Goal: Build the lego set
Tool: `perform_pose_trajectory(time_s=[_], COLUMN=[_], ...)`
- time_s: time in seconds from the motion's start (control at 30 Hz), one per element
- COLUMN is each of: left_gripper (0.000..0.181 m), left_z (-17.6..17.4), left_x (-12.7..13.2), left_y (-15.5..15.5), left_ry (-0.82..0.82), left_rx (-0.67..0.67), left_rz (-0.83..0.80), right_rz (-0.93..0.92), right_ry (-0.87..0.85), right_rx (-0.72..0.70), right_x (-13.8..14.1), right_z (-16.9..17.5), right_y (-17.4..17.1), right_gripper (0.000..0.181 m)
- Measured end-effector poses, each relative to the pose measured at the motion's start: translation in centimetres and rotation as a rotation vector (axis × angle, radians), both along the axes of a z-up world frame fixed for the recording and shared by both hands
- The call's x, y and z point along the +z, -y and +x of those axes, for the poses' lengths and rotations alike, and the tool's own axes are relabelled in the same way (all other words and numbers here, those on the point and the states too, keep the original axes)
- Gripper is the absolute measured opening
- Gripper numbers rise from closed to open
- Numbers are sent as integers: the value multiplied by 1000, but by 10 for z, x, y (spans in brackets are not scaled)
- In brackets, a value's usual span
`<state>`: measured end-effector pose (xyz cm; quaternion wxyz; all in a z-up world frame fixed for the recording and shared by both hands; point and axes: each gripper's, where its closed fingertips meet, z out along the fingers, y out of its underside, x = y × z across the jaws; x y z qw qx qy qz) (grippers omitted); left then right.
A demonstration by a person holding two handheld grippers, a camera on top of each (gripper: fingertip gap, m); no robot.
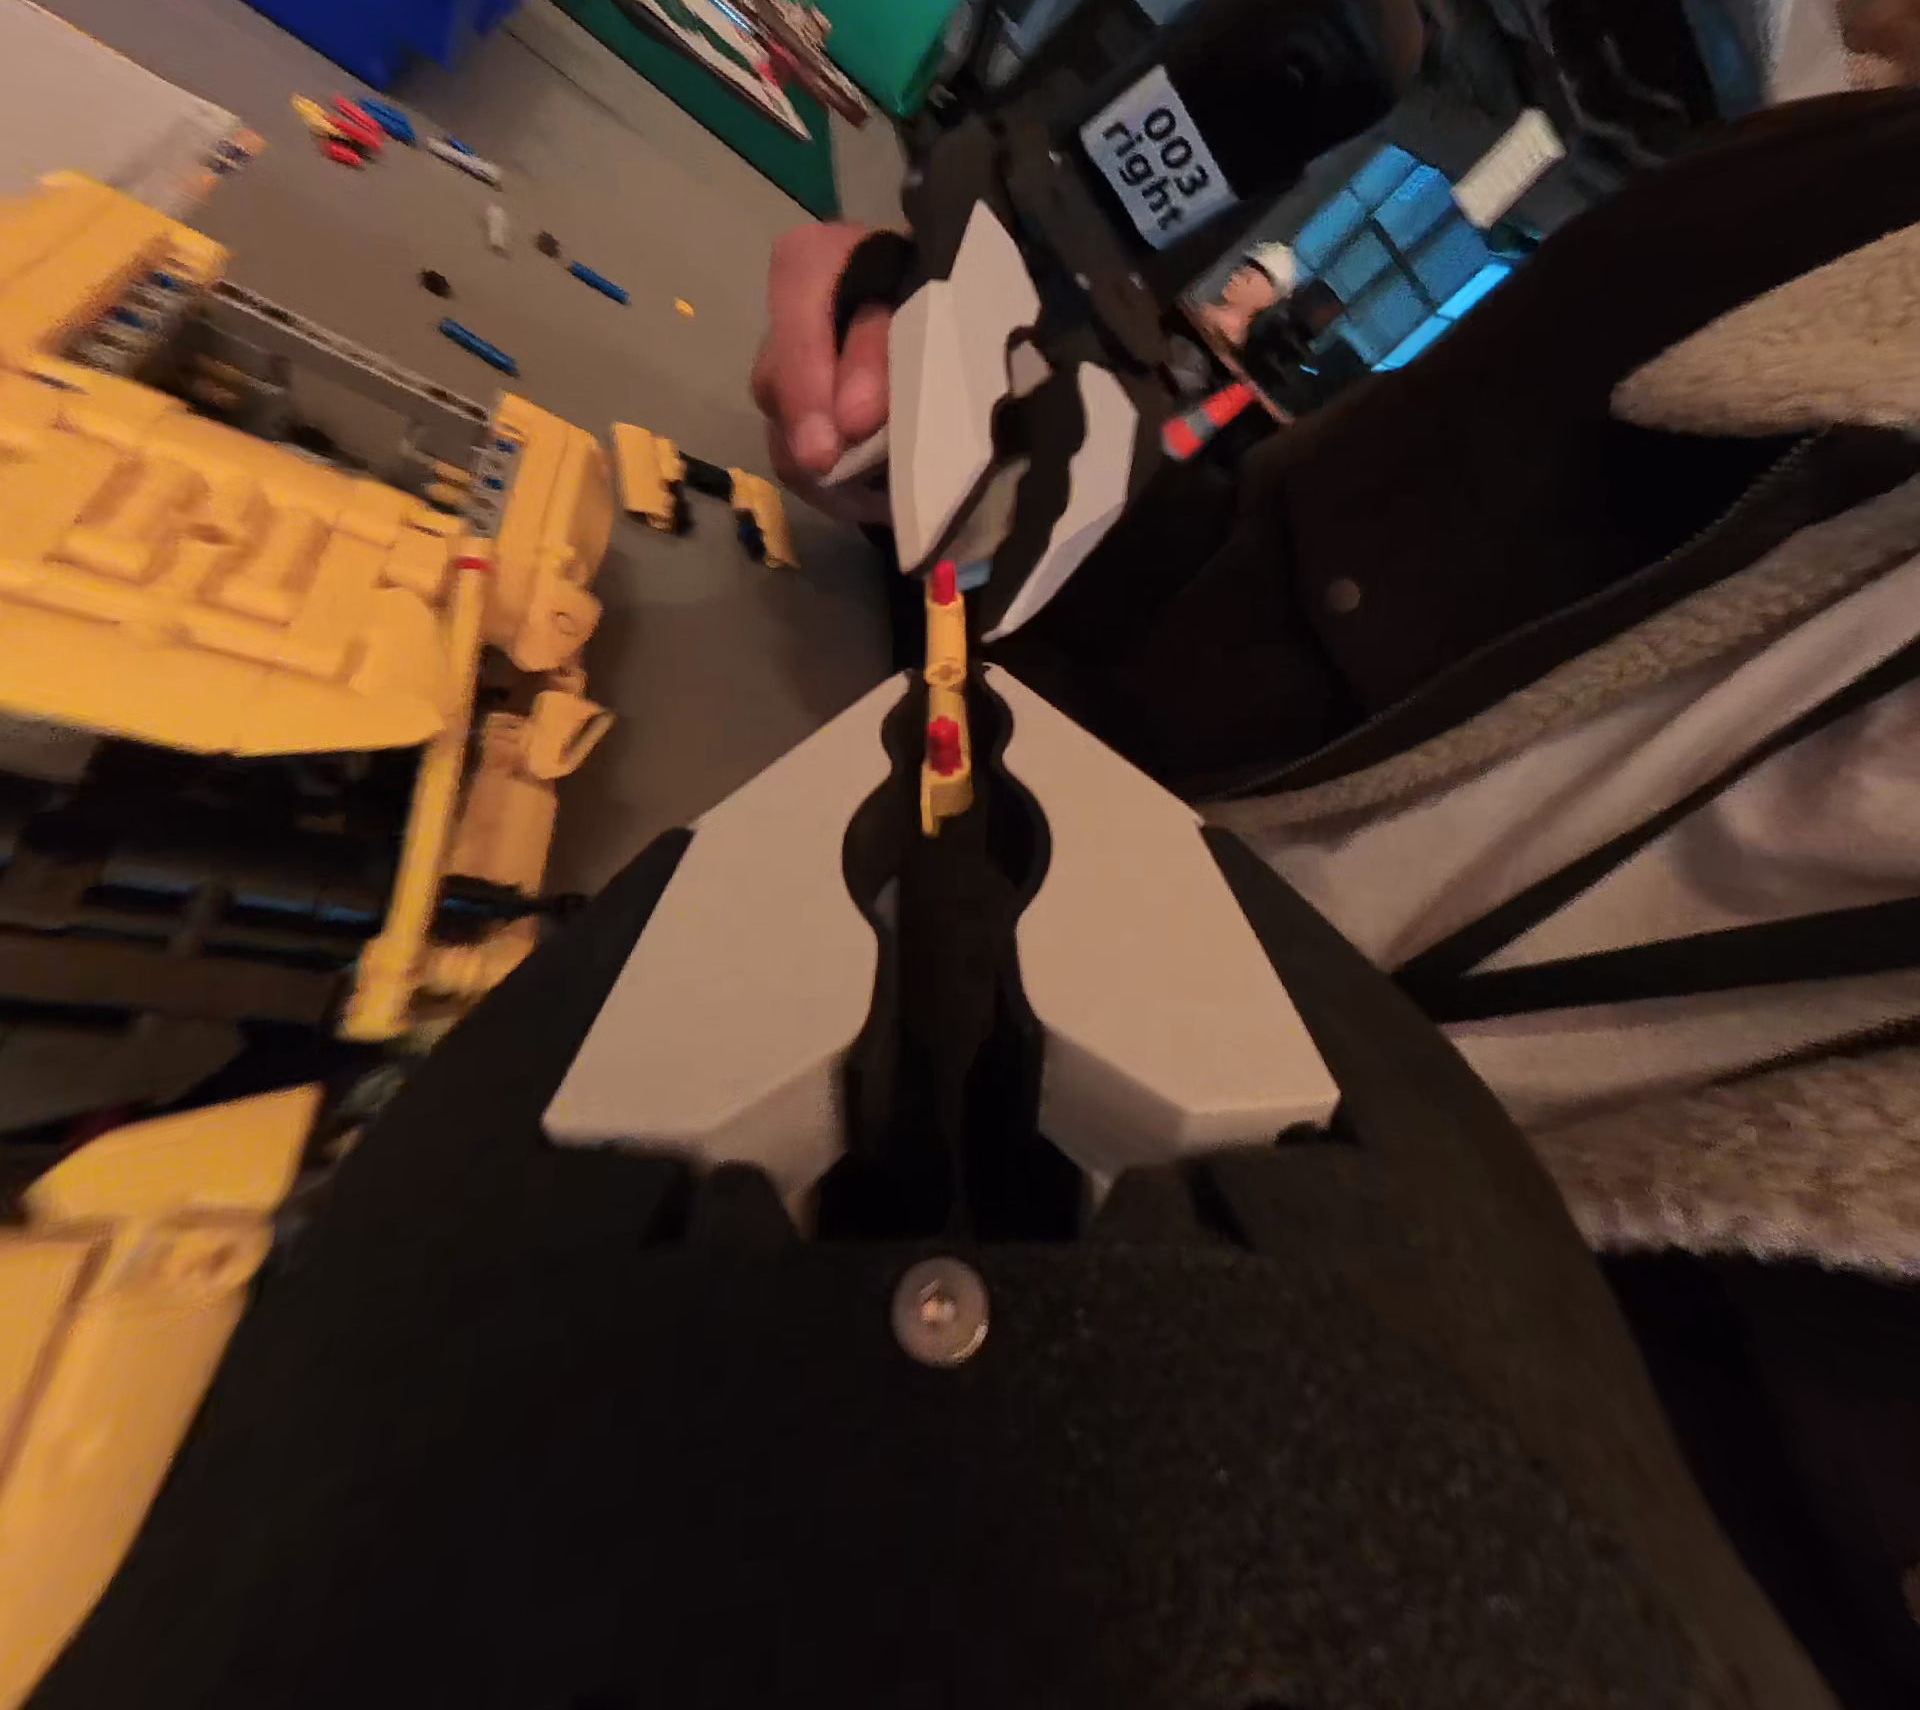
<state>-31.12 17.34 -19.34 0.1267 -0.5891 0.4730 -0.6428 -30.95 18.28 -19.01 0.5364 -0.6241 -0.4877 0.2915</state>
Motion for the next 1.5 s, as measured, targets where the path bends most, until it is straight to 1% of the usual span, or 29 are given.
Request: perform_pose_trajectory(time_s=[0.07,0.1,0.17,0.2,0.27,0.3,0.33,0.4,0.43,0.53,0.73,0.9,0.93,1.03,1.07,1.13,1.17,1.23,1.3,1.33,1.43,1.47,1.5], left_gripper=[7,7,6,6,6,6,6,6,6,6,6,6,6,6,6,6,6,6,6,6,6,6,7], left_z=[-11,-20,-44,-58,-85,-95,-101,-106,-107,-105,-97,-90,-88,-75,-70,-60,-54,-38,-19,-8,28,39,50], left_x=[-2,-1,6,6,1,1,4,17,20,17,12,9,11,15,16,15,13,13,11,9,2,2,2], left_y=[-21,-35,-61,-73,-103,-113,-116,-121,-123,-124,-116,-109,-103,-80,-72,-51,-38,-13,12,25,52,59,65], left_ry=[3,12,46,50,57,73,89,152,165,134,121,118,137,194,209,212,198,195,202,206,263,309,358], left_rx=[131,206,348,407,540,582,589,625,647,669,631,604,584,500,468,377,320,222,109,46,-105,-137,-166], left_rz=[125,200,322,393,546,547,502,451,460,526,558,671,709,838,874,894,904,978,1084,1143,1384,1476,1555], right_rz=[-59,-100,-183,-215,-267,-292,-317,-349,-351,-359,-388,-369,-364,-314,-279,-233,-250,-346,-426,-477,-653,-698,-730], right_ry=[-88,-129,-214,-263,-359,-396,-421,-432,-434,-450,-499,-506,-503,-435,-412,-411,-388,-296,-266,-274,-343,-358,-365], right_rx=[-50,-98,-159,-169,-182,-180,-170,-157,-160,-165,-197,-193,-190,-196,-224,-314,-336,-333,-287,-235,-37,29,81], right_x=[8,10,11,14,21,24,25,26,25,24,26,32,33,38,43,55,55,43,32,27,17,14,13], right_z=[6,13,28,34,43,45,46,46,47,50,61,62,62,69,79,110,123,139,138,130,95,83,74], right_y=[-11,-21,-35,-39,-46,-48,-48,-49,-51,-53,-59,-57,-56,-52,-51,-50,-44,-23,4,18,56,64,70], right_gripper=[21,25,27,28,25,23,22,20,18,14,10,10,11,24,25,23,24,26,26,27,33,33,29])
